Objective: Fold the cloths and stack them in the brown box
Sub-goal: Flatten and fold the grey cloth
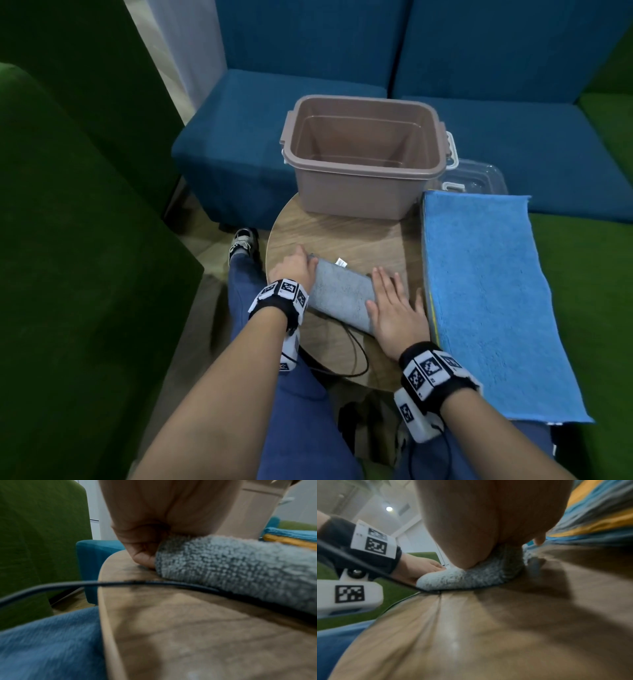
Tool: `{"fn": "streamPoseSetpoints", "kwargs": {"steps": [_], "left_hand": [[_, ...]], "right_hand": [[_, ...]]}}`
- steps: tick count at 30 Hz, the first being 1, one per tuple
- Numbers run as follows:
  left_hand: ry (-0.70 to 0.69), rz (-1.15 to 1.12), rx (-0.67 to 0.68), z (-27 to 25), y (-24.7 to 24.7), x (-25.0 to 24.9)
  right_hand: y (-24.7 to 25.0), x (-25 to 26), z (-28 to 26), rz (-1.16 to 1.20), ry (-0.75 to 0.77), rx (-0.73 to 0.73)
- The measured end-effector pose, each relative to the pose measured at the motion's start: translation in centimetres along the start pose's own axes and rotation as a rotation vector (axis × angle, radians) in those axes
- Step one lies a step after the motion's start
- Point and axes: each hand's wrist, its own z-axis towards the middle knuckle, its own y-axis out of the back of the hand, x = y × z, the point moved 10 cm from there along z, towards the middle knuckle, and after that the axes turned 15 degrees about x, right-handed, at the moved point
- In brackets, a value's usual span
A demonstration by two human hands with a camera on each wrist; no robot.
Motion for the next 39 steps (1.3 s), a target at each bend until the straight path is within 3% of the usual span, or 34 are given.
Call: {"fn": "streamPoseSetpoints", "kwargs": {"steps": [2,5,6,8,11,13,16,20,24,30,35,37,39], "left_hand": [[0.025,0.0,0.005,-0.2,0.3,-0.1],[0.078,0.187,-0.073,-1.4,1.6,-1.5],[0.054,0.255,-0.135,-2.0,2.1,-2.7],[-0.136,0.328,-0.213,-3.4,1.9,-6.3],[-0.459,0.321,0.0,-4.5,-2.2,-10.3],[-0.507,0.265,0.159,-4.0,-4.3,-10.1],[-0.498,0.252,0.238,-3.1,-5.3,-8.2],[-0.444,0.45,0.245,-2.6,-6.0,-6.6],[-0.42,0.506,0.213,-2.4,-6.3,-6.5],[-0.38,0.455,0.179,-1.5,-5.3,-4.5],[-0.303,0.383,0.229,-0.2,-4.2,-1.8],[-0.291,0.374,0.217,0.0,-4.3,-1.5],[-0.276,0.362,0.191,0.0,-4.3,-1.7]], "right_hand": [[-0.3,-0.3,0.0,0.029,-0.033,0.007],[-0.1,-0.2,0.3,0.041,-0.055,0.013],[-0.2,-0.2,0.4,0.039,-0.058,0.017],[-0.3,-0.2,0.4,0.019,-0.066,0.028],[-0.2,-0.3,1.0,0.006,-0.088,0.042],[0.2,-0.2,1.6,0.005,-0.089,0.024],[0.7,-0.1,2.5,-0.035,-0.087,0.024],[1.1,0.9,2.3,-0.085,-0.094,0.035],[0.9,3.1,2.3,0.002,0.042,0.045],[0.4,0.1,2.1,-0.017,0.014,0.066],[0.3,-0.9,1.0,0.04,-0.055,0.123],[1.3,-0.4,1.0,-0.029,-0.091,0.071],[2.1,2.3,1.4,-0.031,-0.018,0.008]]}}
